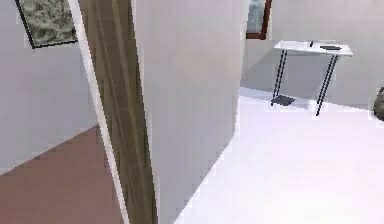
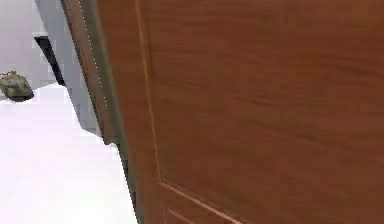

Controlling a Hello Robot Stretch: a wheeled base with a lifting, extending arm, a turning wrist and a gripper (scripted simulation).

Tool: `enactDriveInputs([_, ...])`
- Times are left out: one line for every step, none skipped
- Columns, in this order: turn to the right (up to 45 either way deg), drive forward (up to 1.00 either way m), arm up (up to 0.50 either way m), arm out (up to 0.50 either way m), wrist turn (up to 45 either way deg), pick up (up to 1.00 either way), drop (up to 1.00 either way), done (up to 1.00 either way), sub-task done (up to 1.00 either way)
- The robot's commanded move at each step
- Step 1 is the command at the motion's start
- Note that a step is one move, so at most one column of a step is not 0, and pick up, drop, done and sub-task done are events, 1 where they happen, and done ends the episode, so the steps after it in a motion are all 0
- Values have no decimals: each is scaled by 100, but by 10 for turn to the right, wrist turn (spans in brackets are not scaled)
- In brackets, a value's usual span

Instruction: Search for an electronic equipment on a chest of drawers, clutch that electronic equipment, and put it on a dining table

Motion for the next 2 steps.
enactDriveInputs([-450, 0, 0, 0, 0, 0, 0, 0, 0])
enactDriveInputs([-450, 0, 0, 0, 0, 0, 0, 0, 0])
